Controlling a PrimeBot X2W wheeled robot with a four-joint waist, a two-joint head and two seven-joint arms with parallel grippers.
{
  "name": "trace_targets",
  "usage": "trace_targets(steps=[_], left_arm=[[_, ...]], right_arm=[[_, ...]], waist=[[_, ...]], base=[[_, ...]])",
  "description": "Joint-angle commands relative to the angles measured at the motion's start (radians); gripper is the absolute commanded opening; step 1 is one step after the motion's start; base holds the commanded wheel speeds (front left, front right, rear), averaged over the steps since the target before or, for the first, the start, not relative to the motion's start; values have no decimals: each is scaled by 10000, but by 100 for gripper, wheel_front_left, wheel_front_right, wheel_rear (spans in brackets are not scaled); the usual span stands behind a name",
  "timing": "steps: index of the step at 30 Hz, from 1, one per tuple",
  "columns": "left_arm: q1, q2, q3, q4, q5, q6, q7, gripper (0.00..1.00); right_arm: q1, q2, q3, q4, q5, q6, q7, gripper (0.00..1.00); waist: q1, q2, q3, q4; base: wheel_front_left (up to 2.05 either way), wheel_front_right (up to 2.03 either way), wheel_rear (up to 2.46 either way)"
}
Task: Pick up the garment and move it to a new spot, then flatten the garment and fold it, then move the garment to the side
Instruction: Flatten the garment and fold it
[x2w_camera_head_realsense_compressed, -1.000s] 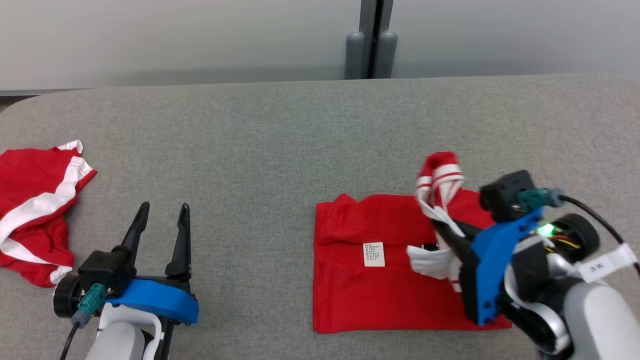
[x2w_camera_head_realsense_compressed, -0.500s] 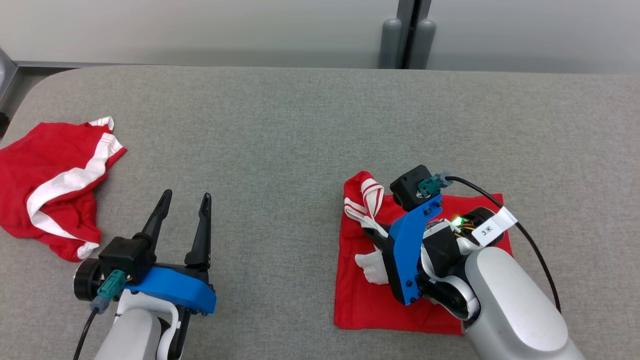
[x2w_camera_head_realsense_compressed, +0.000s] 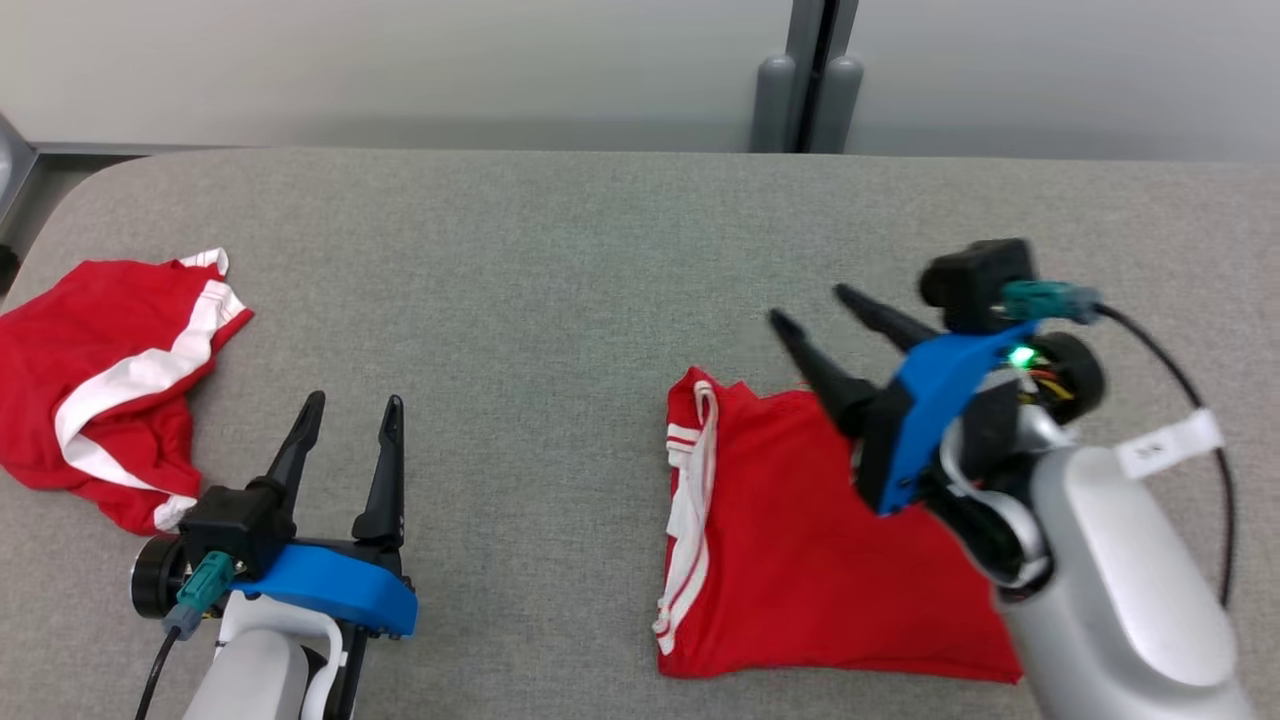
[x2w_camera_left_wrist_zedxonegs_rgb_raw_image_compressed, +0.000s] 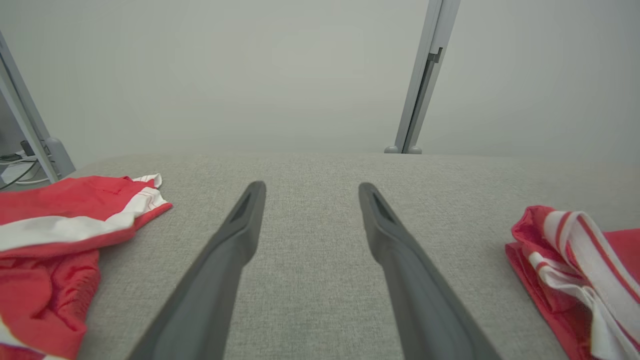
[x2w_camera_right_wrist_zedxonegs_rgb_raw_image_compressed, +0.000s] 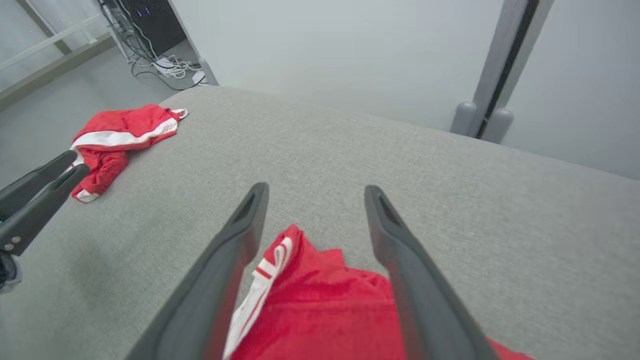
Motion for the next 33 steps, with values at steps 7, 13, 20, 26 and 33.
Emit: trace_targets(steps=[7, 13, 20, 26, 33], left_arm=[[349, 32, 184, -121, 101, -16, -47, 100], [599, -25, 381, -260, 41, 16, -47, 100], [677, -90, 398, -342, 124, -37, -47, 100], [481, -100, 294, -426, 294, -72, -47, 100], [224, -172, 25, -356, 387, -152, -47, 100]], right_arm=[[1675, -836, -1662, -1267, -830, 3, -510, 100], [3246, -883, -2561, -1686, -1680, 3, -2019, 100], [3770, -261, -2311, -617, -2467, 3, -3913, 100], [3101, 187, -1424, 1263, -2846, 3, -4851, 0], [1717, 232, 597, 3511, -2147, 2, -4954, 0]], waist=[[0, 0, -340, -291], [0, 0, -543, -465], [0, 0, -581, -485], [0, 0, -461, -319], [0, 0, -343, 26]], base=[[0, 0, 0], [0, 0, 0], [0, 0, 0], [0, 0, 0], [0, 0, 0]])
